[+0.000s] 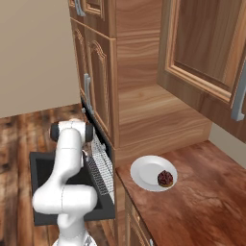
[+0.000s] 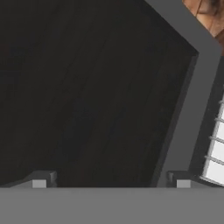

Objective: Take the baked cake out of the oven and place it on the plate for cooling. Then close the oven door.

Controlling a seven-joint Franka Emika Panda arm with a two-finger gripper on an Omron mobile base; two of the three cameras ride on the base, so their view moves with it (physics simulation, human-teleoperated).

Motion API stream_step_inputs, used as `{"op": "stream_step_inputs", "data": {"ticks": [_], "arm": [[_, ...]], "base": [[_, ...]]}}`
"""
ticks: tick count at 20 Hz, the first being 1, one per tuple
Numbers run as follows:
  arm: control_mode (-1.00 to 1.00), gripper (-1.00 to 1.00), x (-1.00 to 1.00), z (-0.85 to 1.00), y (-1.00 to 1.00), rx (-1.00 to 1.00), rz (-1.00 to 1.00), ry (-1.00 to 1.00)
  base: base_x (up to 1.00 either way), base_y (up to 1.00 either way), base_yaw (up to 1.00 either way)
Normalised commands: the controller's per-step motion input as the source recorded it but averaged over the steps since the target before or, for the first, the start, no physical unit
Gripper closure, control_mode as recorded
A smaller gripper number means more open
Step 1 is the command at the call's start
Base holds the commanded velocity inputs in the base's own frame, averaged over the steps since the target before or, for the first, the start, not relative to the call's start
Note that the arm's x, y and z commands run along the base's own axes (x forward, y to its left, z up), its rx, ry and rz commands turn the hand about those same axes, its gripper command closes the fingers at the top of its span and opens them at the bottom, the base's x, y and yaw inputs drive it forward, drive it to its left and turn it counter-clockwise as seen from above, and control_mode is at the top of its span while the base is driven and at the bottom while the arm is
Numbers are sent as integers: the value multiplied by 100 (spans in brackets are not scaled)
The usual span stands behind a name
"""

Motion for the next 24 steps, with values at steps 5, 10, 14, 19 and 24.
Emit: {"op": "stream_step_inputs", "data": {"ticks": [5, 10, 14, 19, 24], "arm": [[-100, -100, -98, 55, 75, 0, 0, -9], [-100, -100, -100, 77, 58, 0, 0, -20], [-100, -100, -100, 96, 44, 0, 0, -27], [-100, -100, -100, 100, 40, 0, 0, -31], [-100, -100, -100, 91, 37, 0, -1, -34]], "base": [[0, 0, 0], [0, 0, 0], [0, 0, 0], [0, 0, 0], [0, 0, 0]]}}
